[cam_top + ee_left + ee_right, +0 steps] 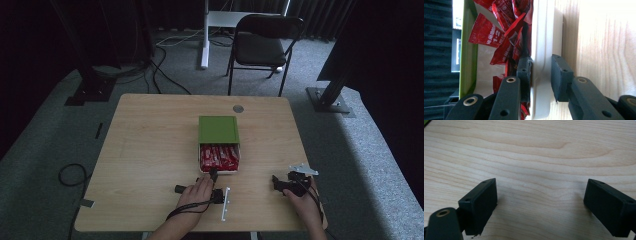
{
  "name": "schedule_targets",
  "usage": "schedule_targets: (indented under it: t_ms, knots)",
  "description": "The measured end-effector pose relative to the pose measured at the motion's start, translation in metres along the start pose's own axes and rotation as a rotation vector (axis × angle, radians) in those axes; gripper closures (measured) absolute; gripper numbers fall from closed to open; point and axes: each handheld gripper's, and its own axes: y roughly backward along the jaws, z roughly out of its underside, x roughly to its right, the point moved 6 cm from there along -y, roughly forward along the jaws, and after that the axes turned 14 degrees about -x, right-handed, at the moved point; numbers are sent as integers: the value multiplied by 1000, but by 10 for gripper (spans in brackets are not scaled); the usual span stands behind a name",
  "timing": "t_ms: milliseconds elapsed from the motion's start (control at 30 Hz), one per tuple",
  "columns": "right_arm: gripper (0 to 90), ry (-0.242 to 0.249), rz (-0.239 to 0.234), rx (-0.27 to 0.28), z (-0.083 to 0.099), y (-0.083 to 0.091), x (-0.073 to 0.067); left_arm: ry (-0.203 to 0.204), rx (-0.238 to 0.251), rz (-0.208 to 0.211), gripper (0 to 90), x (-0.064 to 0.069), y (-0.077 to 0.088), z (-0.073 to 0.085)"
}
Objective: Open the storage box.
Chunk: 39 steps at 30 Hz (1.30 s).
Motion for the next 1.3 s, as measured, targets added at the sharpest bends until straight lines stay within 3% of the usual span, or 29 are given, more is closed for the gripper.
schedule_targets:
  t_ms: [1300]
  knots:
    - [113, 0, 0, 0, 0, 0, 0, -15, 20, 15, 723, 15, 34, 0]
